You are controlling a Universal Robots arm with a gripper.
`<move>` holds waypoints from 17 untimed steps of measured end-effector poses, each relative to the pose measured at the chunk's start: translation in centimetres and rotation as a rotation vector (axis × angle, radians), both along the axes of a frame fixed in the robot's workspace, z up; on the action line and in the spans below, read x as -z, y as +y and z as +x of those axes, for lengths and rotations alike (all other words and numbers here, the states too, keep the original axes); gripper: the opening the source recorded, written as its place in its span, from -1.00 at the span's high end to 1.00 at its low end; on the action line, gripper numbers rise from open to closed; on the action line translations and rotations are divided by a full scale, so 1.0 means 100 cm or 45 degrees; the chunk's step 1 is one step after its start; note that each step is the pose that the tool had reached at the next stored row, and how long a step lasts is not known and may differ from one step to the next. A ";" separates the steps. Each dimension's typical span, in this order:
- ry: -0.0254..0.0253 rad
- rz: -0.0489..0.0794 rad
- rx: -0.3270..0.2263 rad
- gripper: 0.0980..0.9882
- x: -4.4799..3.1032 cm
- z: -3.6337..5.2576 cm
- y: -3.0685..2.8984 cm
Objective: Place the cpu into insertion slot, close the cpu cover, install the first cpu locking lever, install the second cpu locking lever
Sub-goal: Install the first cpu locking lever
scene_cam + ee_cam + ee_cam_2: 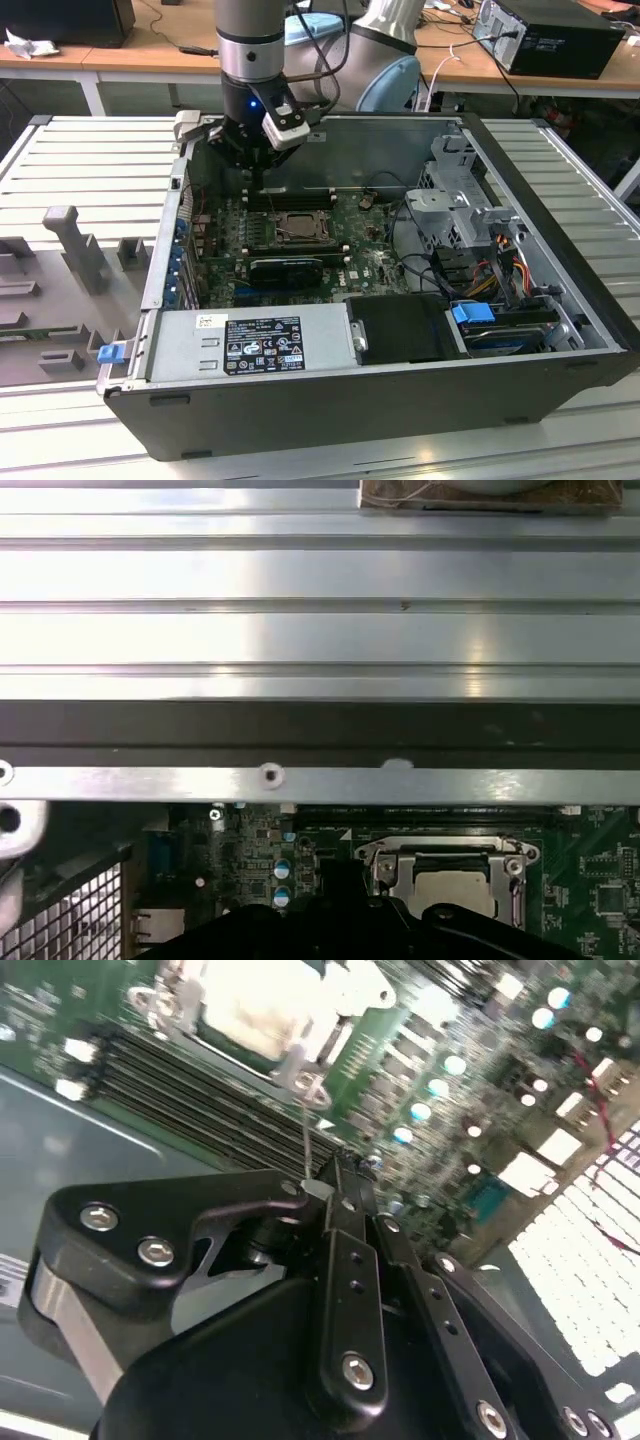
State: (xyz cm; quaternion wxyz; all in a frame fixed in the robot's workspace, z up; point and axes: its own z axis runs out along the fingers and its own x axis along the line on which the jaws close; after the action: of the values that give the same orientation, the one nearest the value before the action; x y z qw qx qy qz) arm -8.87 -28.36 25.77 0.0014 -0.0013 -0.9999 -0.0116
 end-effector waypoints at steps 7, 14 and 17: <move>0.0026 0.002 0.000 0.98 0.0029 0.0422 0.0012; 0.0015 0.102 0.000 0.98 0.0075 0.0434 -0.0016; 0.0005 0.101 -0.001 0.98 0.0132 0.0447 -0.0021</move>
State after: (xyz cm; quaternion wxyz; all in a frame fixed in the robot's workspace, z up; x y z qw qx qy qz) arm -4.40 -28.57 24.46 0.0016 -0.0011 -0.9987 -0.0514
